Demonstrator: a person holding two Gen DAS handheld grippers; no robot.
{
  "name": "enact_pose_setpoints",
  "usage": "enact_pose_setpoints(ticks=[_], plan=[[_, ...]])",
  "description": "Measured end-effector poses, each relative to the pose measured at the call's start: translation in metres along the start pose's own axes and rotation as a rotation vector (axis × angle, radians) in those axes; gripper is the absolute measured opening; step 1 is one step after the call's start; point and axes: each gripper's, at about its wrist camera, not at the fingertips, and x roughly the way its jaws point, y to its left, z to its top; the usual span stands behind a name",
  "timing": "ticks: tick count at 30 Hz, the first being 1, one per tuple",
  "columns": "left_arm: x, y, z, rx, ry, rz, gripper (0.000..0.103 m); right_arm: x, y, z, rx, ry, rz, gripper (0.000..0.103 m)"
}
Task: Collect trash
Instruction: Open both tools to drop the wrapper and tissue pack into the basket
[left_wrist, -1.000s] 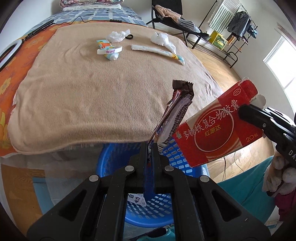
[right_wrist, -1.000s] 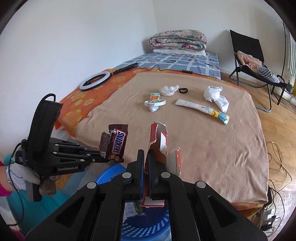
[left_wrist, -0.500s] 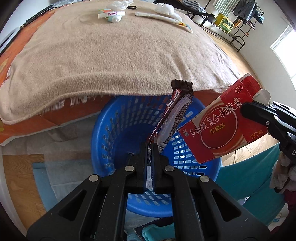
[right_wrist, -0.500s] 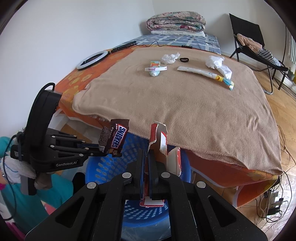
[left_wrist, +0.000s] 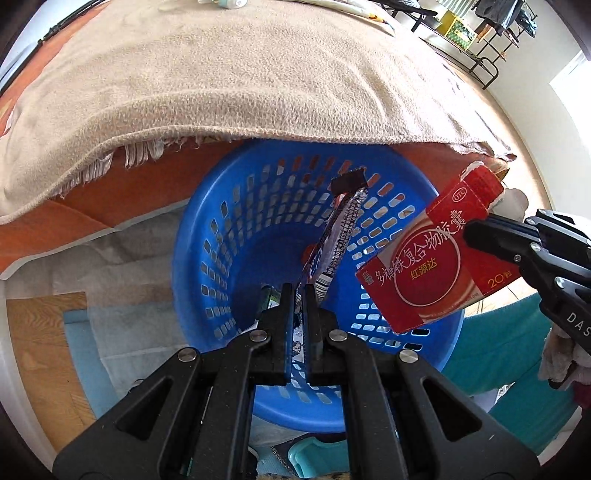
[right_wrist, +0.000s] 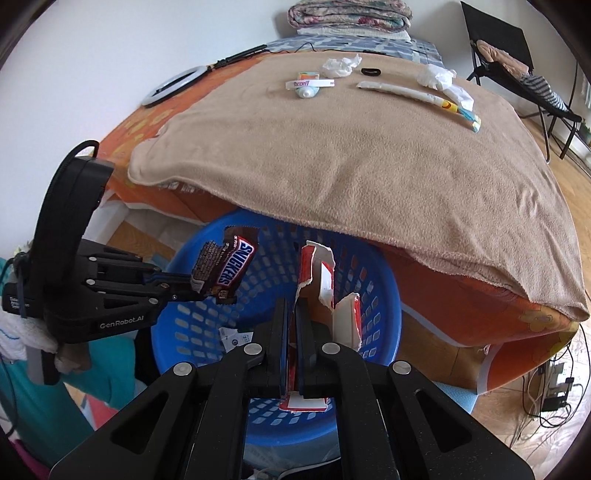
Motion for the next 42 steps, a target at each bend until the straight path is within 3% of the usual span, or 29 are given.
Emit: enact_pose_setpoints(ticks=[6, 9, 10, 11, 12, 14, 22, 24, 25, 28, 32, 35, 42], plan=[[0.000, -0.001, 0.001, -0.013, 0.004, 0.017, 0.002, 0.010, -0.005, -0.003, 0.028, 0.042, 0.006, 0.004], [-0.001, 0.001, 0.002, -0.018, 0.004, 0.021, 0.015, 0.013, -0.009, -0.004, 0.050, 0.058, 0.009, 0.008], [-0.002, 0.000, 0.002, -0.017, -0.001, 0.024, 0.025, 0.014, -0.009, -0.004, 0.056, 0.061, 0.006, 0.013], [-0.002, 0.000, 0.002, -0.016, -0.007, 0.027, 0.030, 0.014, -0.010, -0.003, 0.058, 0.061, 0.002, 0.024], [-0.003, 0.000, 0.002, -0.014, -0.012, 0.028, 0.031, 0.013, -0.010, -0.003, 0.060, 0.056, -0.003, 0.040], [-0.004, -0.001, 0.002, -0.011, -0.017, 0.027, 0.031, 0.010, -0.010, -0.002, 0.061, 0.041, -0.010, 0.052], [-0.008, 0.000, 0.006, -0.018, -0.029, 0.033, 0.031, 0.011, -0.011, 0.002, 0.068, 0.046, -0.032, 0.054], [-0.009, 0.000, 0.007, -0.020, -0.030, 0.031, 0.031, 0.010, -0.012, 0.002, 0.072, 0.043, -0.040, 0.061], [-0.009, 0.000, 0.008, -0.021, -0.033, 0.032, 0.033, 0.009, -0.012, 0.002, 0.075, 0.039, -0.041, 0.063], [-0.012, 0.000, 0.010, -0.025, -0.049, 0.034, 0.050, 0.006, -0.013, 0.004, 0.078, 0.026, -0.046, 0.063], [-0.016, 0.000, 0.014, -0.032, -0.057, 0.028, 0.051, 0.004, -0.015, 0.006, 0.091, 0.016, -0.046, 0.064], [-0.019, 0.000, 0.020, -0.047, -0.062, 0.018, 0.058, 0.002, -0.018, 0.010, 0.101, 0.010, -0.046, 0.064], [-0.033, -0.003, 0.039, -0.054, -0.095, -0.001, 0.058, -0.005, -0.023, 0.021, 0.121, -0.017, -0.041, 0.065]])
